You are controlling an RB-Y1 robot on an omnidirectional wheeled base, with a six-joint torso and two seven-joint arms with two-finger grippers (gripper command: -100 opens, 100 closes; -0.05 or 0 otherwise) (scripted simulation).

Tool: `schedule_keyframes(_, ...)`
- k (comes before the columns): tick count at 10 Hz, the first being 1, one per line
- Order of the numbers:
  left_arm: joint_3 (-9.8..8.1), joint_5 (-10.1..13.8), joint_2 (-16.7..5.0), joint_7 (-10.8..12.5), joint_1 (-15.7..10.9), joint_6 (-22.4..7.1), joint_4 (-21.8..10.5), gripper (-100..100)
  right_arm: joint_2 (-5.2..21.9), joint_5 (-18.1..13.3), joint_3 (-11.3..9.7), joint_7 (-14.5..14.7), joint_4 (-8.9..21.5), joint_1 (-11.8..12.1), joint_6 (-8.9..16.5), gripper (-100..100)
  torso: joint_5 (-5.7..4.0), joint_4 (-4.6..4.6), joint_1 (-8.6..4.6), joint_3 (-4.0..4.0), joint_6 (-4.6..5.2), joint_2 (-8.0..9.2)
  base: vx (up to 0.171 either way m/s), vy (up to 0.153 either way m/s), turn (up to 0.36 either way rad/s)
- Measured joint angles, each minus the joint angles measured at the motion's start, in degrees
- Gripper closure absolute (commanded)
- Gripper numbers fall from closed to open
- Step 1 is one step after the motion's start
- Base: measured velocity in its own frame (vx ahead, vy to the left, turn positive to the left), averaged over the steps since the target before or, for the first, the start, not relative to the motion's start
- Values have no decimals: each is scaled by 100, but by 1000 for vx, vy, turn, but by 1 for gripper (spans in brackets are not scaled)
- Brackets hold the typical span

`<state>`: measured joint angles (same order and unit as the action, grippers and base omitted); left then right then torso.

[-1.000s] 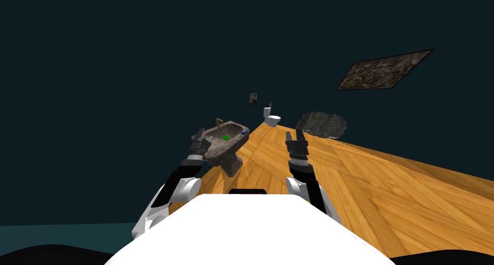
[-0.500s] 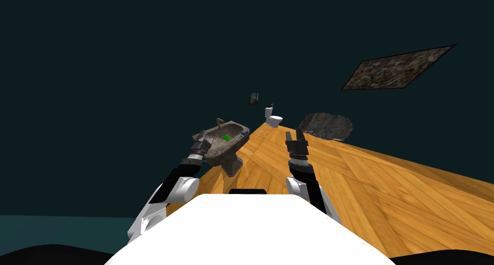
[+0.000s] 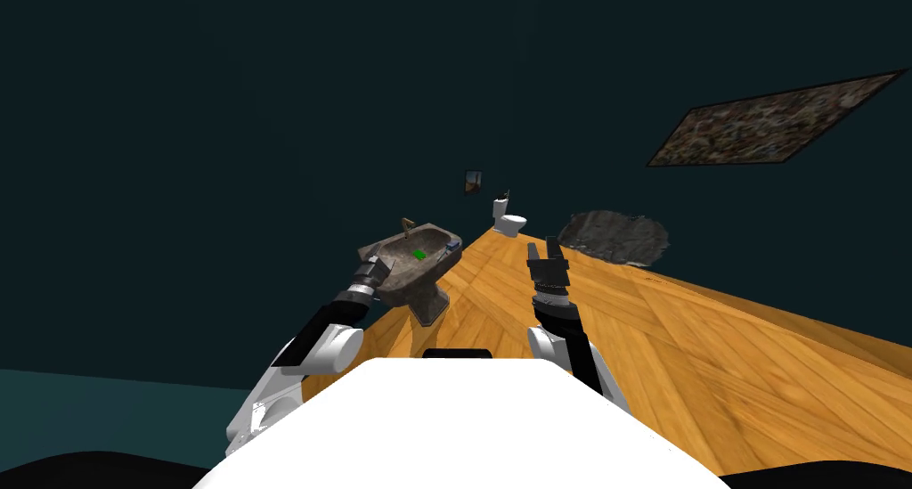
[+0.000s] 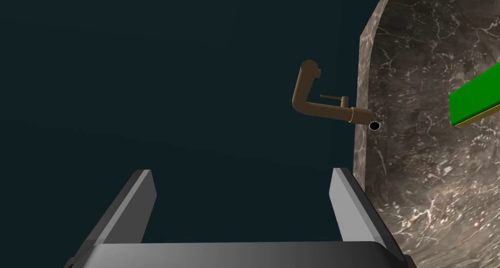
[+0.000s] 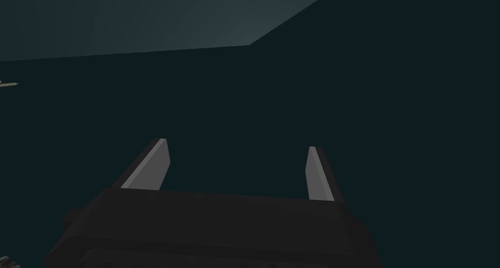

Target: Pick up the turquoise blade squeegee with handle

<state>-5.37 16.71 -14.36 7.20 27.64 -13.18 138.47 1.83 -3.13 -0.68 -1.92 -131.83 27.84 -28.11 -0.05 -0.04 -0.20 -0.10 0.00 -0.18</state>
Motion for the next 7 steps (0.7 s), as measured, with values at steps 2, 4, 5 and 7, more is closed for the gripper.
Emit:
schedule_keyframes(2, -21, 39, -6, 52, 1, -296, 24, -100, 0, 0, 0, 0, 0, -1, 0, 0, 2, 1, 11, 2, 2, 5, 31, -32, 47)
schedule_keyframes(4, -88, 132, -39, 148, -40, -639, 38, -100, 0, 0, 0, 0, 0, -1, 0, 0, 1, 0, 7, 0, 2, 0, 54, -55, 68)
schedule_keyframes(5, -132, 205, -71, 214, -52, -807, 35, -100, 0, 0, 0, 0, 0, 0, 0, 0, 0, -2, -2, -4, 1, -8, 62, -58, 61)
schedule_keyframes(7, -139, 240, -70, 266, -40, -1083, 41, -100, 0, 0, 0, 0, 0, -1, 0, 0, 2, 0, 11, 0, 2, 2, 32, -36, 42)
